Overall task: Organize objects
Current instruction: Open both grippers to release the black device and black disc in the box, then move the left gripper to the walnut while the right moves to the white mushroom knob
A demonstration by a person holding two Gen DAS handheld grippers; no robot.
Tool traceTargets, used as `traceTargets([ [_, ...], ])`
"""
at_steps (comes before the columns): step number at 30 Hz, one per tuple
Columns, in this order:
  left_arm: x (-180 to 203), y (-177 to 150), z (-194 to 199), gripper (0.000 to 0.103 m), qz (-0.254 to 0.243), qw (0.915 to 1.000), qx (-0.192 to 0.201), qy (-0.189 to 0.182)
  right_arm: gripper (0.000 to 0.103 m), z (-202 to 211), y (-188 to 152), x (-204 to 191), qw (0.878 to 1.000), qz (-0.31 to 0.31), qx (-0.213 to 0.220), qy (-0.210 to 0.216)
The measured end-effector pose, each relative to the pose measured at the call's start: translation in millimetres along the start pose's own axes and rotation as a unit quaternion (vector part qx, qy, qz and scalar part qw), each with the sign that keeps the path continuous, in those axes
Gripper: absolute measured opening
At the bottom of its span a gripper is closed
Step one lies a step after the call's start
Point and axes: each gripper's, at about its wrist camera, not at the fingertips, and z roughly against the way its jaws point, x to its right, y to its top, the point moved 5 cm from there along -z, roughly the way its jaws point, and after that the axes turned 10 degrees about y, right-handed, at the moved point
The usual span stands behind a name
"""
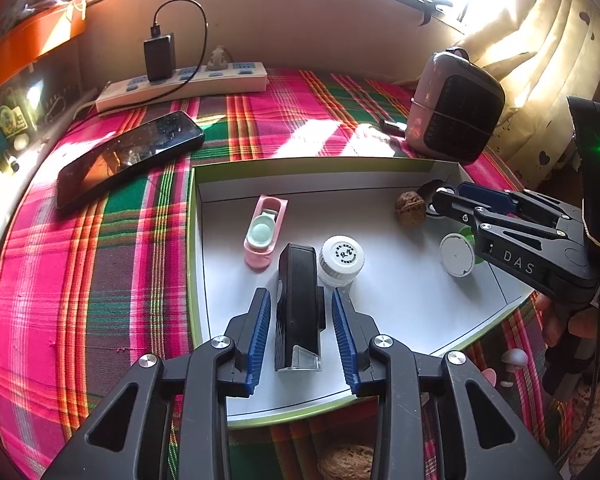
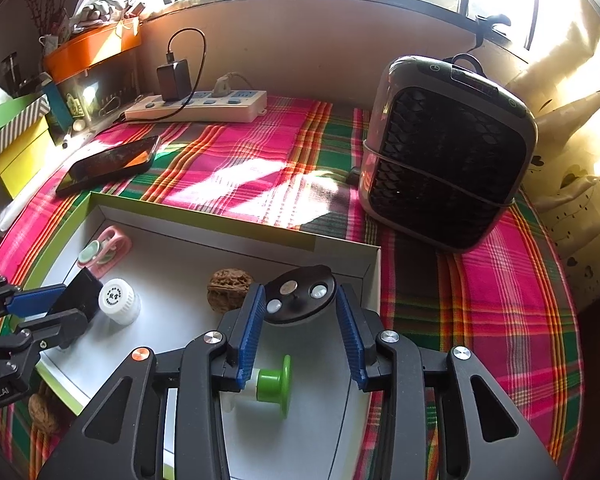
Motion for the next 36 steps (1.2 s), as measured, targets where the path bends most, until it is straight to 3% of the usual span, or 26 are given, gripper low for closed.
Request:
traceTargets([
  [36,2,-26,67,0.034,-0.002,0.9988,0.047,-0.011,0.041,74,-32,-13,0.998,-0.027,0.054,0.010],
])
